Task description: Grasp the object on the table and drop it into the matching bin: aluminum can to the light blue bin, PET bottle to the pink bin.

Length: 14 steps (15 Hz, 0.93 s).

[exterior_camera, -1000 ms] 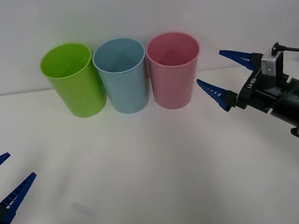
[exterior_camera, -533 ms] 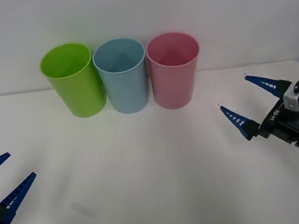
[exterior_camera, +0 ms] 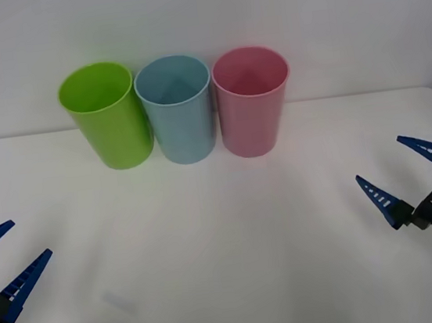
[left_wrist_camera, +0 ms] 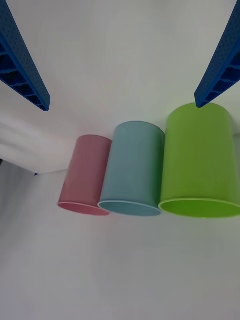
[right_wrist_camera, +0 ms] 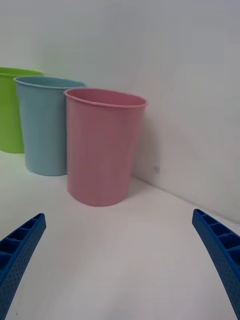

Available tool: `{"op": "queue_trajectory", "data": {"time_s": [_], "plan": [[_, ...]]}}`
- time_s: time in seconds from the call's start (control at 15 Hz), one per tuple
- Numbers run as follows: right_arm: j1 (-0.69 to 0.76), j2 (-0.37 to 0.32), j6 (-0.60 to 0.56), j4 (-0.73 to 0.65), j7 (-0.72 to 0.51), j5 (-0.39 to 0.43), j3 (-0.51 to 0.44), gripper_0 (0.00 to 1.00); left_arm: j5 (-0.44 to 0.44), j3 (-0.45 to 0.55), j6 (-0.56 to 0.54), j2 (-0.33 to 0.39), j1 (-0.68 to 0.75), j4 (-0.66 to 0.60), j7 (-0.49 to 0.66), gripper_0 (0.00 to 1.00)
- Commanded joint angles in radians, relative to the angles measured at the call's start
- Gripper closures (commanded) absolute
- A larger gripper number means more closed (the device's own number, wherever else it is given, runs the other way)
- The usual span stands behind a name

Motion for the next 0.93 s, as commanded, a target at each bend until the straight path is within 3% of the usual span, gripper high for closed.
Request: {"op": "queue_trajectory", "data": {"time_s": [0.07, 0.93], "plan": [[0.053, 0.001, -0.047, 0.000, 0.000, -0.024, -0.047, 0.00, 0.000, 0.000, 0.000, 0.000, 0.000, 0.000, 0.000, 0.00], [0.190, 0.001, -0.110, 0.000, 0.000, -0.065, -0.142, 0.00, 0.000, 0.000, 0.000, 0.000, 0.000, 0.000, 0.000, 0.00]]}}
